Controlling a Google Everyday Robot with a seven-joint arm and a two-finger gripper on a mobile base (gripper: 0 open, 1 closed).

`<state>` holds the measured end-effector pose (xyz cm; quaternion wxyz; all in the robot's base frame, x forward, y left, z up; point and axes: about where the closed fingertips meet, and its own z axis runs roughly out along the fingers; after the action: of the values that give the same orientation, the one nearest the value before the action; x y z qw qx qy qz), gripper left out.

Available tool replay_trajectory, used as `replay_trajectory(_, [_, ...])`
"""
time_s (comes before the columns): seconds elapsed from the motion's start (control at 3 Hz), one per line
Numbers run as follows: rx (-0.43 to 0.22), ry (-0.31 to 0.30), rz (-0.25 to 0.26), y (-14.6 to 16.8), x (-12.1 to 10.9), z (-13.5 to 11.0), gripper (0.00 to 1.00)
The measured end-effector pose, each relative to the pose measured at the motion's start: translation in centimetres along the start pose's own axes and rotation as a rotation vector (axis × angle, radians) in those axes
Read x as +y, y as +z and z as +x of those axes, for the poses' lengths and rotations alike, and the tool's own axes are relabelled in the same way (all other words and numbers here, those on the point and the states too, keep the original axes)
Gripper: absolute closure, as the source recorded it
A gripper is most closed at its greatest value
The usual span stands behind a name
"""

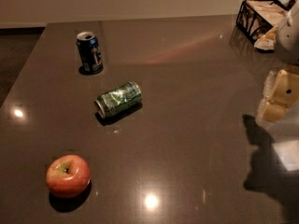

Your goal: Pick green can

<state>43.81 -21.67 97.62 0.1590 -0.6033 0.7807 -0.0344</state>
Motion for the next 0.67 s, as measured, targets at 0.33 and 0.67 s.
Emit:
replay_trajectory(0.33, [0.000, 0.000, 0.000, 0.0, 0.0, 0.0, 0.00])
replay_trajectory(0.67, [-0.022, -0.030, -0.022, 0.7, -0.9, -2.0, 0.00])
